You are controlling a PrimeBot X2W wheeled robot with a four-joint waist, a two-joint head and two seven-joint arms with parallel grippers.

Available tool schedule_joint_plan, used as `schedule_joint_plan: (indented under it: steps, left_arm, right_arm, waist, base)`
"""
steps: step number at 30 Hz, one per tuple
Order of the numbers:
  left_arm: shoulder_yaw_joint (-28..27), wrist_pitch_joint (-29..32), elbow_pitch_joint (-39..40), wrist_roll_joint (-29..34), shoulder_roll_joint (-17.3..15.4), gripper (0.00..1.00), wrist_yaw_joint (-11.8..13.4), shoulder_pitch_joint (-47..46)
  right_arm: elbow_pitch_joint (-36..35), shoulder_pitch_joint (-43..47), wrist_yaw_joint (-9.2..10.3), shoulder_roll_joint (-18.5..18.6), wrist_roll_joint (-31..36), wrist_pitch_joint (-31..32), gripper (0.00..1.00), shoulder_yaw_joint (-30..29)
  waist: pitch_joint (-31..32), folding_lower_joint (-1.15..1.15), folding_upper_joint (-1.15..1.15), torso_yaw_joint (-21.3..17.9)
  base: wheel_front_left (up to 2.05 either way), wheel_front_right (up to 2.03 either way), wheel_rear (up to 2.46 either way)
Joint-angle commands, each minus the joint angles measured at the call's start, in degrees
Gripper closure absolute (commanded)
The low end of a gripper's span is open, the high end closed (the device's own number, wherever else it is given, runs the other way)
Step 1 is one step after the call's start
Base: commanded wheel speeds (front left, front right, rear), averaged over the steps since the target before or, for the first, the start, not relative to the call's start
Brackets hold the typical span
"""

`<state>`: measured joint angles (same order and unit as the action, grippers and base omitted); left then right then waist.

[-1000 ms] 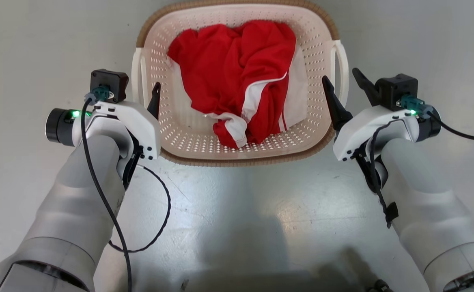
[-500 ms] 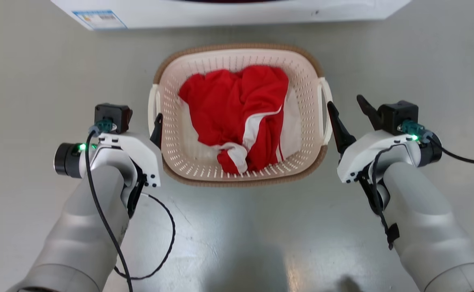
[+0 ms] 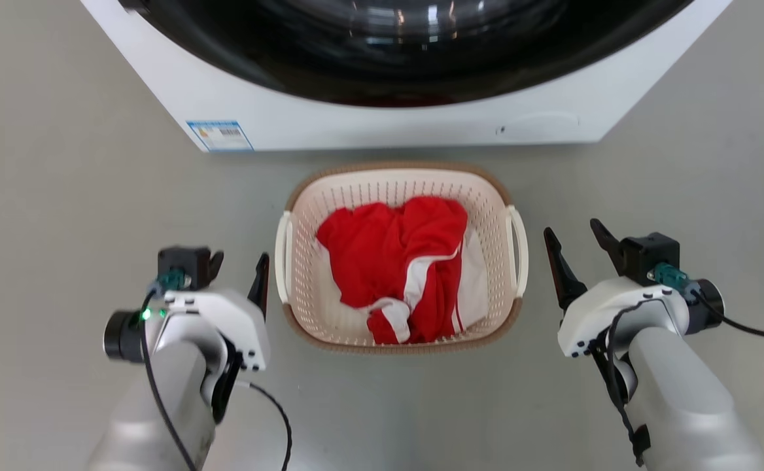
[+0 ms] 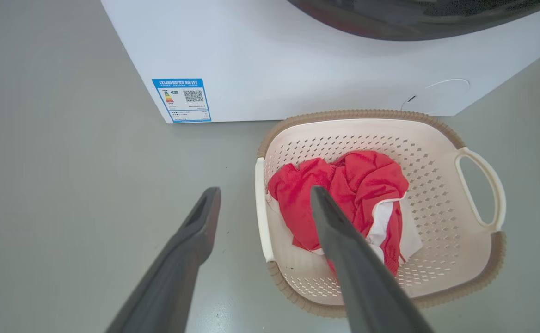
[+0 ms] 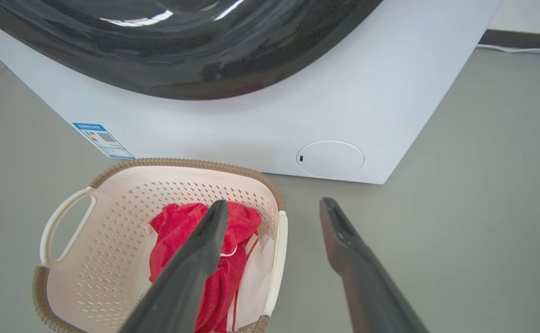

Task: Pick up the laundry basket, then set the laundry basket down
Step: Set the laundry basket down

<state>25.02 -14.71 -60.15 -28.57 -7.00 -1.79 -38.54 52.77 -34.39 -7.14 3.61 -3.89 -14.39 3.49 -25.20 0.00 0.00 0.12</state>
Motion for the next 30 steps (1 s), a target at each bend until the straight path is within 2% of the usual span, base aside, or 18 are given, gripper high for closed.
schedule_joint_plan:
  steps: [1,18,30]
  left_arm:
    - [-2.0,-0.3,1.4,0.6,-1.7,0.0,-0.2,1.8]
    - [-13.1,-0.3,12.1,3.9,-2.2,0.0,-1.2,15.2]
    - [-20.0,-0.3,19.9,6.5,-1.5,0.0,-1.9,22.4]
  right_arm:
    - [-1.9,1.9,-0.35,-0.7,0.8,-0.6,0.0,0.6]
    - [-8.7,10.8,-0.35,-0.7,4.8,-0.6,0.0,-3.2]
    - [-14.8,16.7,-0.35,-0.7,6.5,-0.6,0.0,-4.4]
  waist:
    - [2.9,0.0,0.0,0.5]
    - [16.2,0.0,0.0,1.9]
    - [21.3,0.0,0.0,2.2]
  base:
    - [0.0,0.0,0.0]
    - [0.0,0.0,0.0]
    - [0.0,0.0,0.0]
